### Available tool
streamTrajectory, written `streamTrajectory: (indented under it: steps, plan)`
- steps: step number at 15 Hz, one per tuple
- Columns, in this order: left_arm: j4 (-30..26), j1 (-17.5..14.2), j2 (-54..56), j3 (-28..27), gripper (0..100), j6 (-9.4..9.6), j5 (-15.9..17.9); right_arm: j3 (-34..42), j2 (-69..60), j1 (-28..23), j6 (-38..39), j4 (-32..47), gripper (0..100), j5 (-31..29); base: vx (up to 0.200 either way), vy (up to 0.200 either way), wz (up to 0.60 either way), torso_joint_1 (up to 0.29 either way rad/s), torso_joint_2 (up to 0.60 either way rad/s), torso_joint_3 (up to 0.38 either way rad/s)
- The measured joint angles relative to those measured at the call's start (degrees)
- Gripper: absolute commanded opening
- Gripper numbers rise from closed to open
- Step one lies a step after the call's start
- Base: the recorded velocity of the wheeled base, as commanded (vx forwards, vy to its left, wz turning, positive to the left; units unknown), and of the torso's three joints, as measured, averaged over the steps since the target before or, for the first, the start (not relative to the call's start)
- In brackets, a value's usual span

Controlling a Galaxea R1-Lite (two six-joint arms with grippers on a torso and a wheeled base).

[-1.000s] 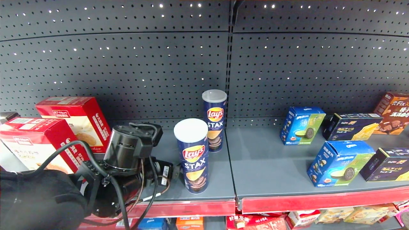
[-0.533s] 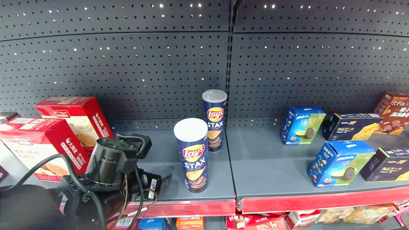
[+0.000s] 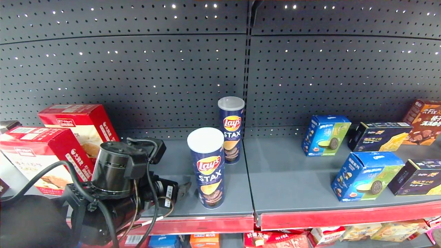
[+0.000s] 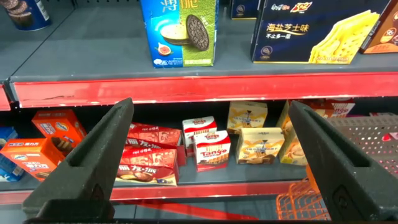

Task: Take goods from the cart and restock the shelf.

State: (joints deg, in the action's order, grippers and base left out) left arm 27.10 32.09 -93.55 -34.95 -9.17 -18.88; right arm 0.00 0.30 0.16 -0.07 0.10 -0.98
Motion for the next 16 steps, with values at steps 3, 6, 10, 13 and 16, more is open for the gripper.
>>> streamTrajectory:
  steps: [3, 6, 10, 13, 16]
  plan:
    - [0.1, 0.4, -0.6, -1.3, 100, -0.22, 0.0, 0.0, 0.0, 0.0, 0.0, 0.0, 100, 0.0, 0.0, 0.0, 0.0, 0.0, 0.0, 0.0]
    - [0.0, 0.8, -1.5, -2.0, 100, -0.24, -0.1, 0.0, 0.0, 0.0, 0.0, 0.0, 100, 0.0, 0.0, 0.0, 0.0, 0.0, 0.0, 0.0]
    - [0.1, 2.2, -2.8, -3.1, 100, -0.29, -0.1, 0.0, 0.0, 0.0, 0.0, 0.0, 100, 0.0, 0.0, 0.0, 0.0, 0.0, 0.0, 0.0]
    - [0.1, 2.8, -3.4, -3.8, 100, -0.4, -0.1, 0.0, 0.0, 0.0, 0.0, 0.0, 100, 0.0, 0.0, 0.0, 0.0, 0.0, 0.0, 0.0]
    - [0.1, 3.0, -3.9, -4.1, 100, -0.38, -0.1, 0.0, 0.0, 0.0, 0.0, 0.0, 100, 0.0, 0.0, 0.0, 0.0, 0.0, 0.0, 0.0]
